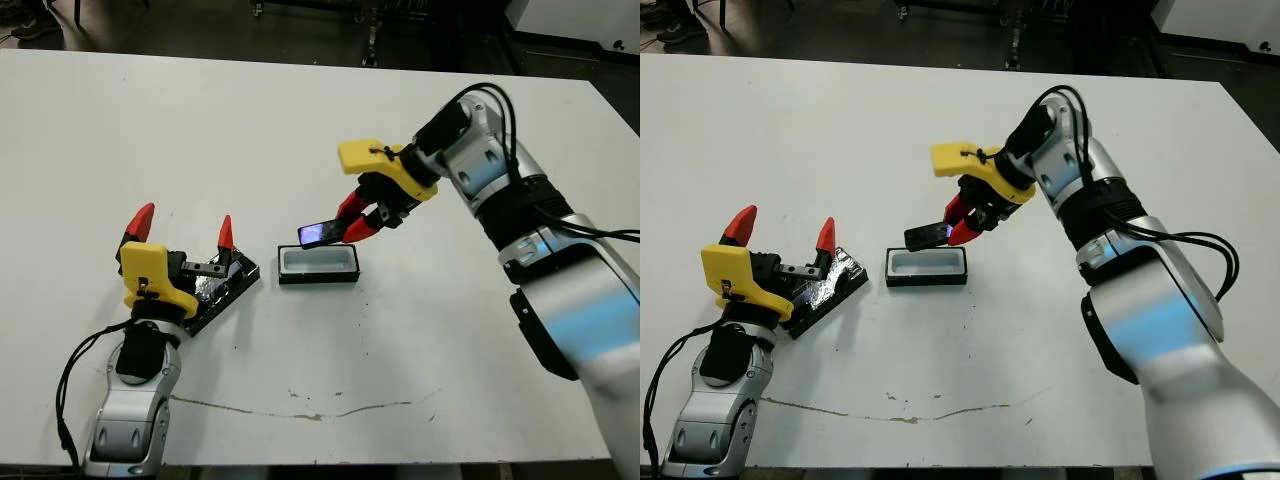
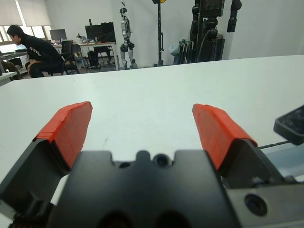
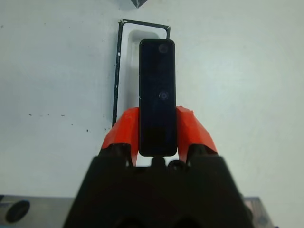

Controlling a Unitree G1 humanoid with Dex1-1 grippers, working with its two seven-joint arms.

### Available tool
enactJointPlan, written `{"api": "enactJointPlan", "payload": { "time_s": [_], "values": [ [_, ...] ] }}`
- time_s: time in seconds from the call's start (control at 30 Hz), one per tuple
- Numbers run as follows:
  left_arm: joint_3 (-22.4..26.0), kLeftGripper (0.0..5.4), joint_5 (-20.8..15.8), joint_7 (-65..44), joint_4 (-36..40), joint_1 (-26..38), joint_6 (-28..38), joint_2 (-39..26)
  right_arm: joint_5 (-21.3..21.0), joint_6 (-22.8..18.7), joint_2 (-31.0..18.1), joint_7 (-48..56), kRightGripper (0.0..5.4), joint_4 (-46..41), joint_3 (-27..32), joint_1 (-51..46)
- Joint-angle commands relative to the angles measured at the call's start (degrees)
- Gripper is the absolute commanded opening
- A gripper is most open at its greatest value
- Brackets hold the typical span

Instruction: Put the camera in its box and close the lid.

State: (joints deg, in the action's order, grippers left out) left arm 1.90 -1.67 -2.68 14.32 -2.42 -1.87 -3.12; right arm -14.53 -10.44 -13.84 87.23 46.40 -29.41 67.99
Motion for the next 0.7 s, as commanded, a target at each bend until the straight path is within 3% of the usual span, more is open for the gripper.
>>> {"api": "enactJointPlan", "payload": {
  "time_s": [0.03,0.27,0.53,0.7],
  "values": [
    [0.0,5.40,0.2,0.3,0.1,-0.8,-0.7,0.0,-0.5,-3.9,-0.1,-0.4,1.67,-1.9,-0.5,-1.1],
    [-0.1,5.40,0.5,0.6,0.4,-0.9,-1.1,0.1,-0.2,-11.1,-0.7,0.8,1.67,-7.8,-1.7,-2.4],
    [-0.2,5.40,0.2,0.7,0.6,-1.0,-1.4,0.6,-0.4,-12.8,-1.7,-0.6,1.67,-11.3,-2.4,-3.6],
    [-0.1,5.40,0.1,0.5,0.7,-1.1,-1.4,0.8,-0.5,-11.9,-2.2,-1.2,1.67,-12.3,-2.8,-4.1]
  ]
}}
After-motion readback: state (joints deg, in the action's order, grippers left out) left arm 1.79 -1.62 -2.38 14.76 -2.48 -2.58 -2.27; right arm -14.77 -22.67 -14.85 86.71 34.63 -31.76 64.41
